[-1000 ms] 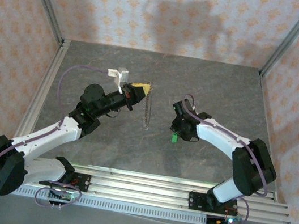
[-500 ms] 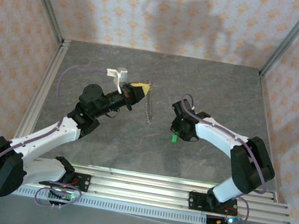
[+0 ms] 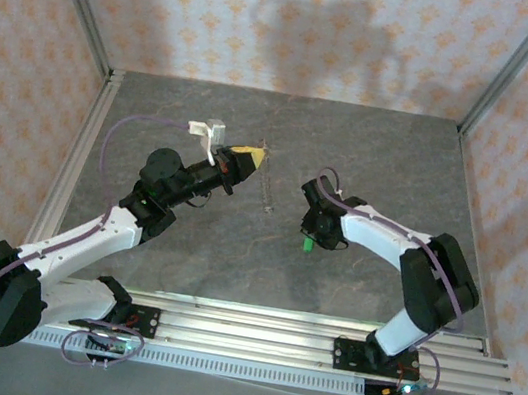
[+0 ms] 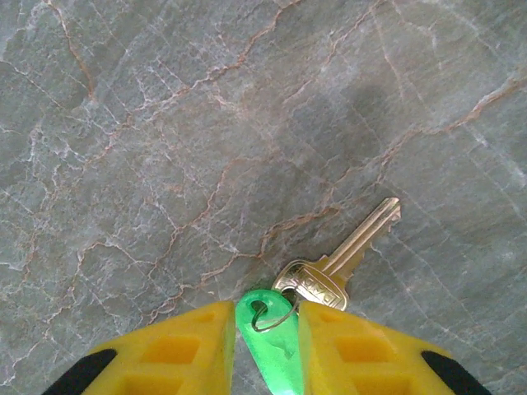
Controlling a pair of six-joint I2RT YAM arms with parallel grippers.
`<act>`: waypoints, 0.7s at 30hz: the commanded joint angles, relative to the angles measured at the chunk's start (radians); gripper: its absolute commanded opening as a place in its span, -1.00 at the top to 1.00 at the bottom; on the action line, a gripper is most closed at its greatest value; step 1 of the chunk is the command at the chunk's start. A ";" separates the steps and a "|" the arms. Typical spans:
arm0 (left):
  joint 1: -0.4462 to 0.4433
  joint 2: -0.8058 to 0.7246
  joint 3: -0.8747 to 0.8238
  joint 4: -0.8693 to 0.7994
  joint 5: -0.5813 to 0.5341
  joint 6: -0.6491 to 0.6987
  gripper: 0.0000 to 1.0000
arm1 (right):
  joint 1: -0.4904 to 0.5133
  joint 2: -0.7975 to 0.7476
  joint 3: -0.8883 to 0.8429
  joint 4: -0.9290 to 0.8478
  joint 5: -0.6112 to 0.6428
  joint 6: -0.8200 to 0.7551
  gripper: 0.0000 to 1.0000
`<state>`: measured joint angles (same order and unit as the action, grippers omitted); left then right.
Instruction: Put the keys on the keyring
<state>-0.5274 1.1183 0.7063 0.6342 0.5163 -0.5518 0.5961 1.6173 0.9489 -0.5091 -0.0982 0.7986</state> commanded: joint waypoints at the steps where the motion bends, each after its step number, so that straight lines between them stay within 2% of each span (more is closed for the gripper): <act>1: 0.010 -0.028 0.026 0.030 0.022 -0.002 1.00 | 0.005 0.021 0.034 -0.022 0.041 -0.016 0.47; 16: 0.010 -0.028 0.024 0.031 0.025 -0.002 1.00 | 0.005 0.060 0.044 -0.020 0.051 -0.021 0.50; 21: 0.010 -0.029 0.022 0.031 0.025 -0.002 1.00 | 0.005 0.063 0.044 -0.019 0.051 -0.022 0.58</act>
<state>-0.5274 1.1187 0.7063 0.6342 0.5194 -0.5514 0.5961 1.6699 0.9661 -0.5087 -0.0811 0.7845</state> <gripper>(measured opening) 0.045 0.212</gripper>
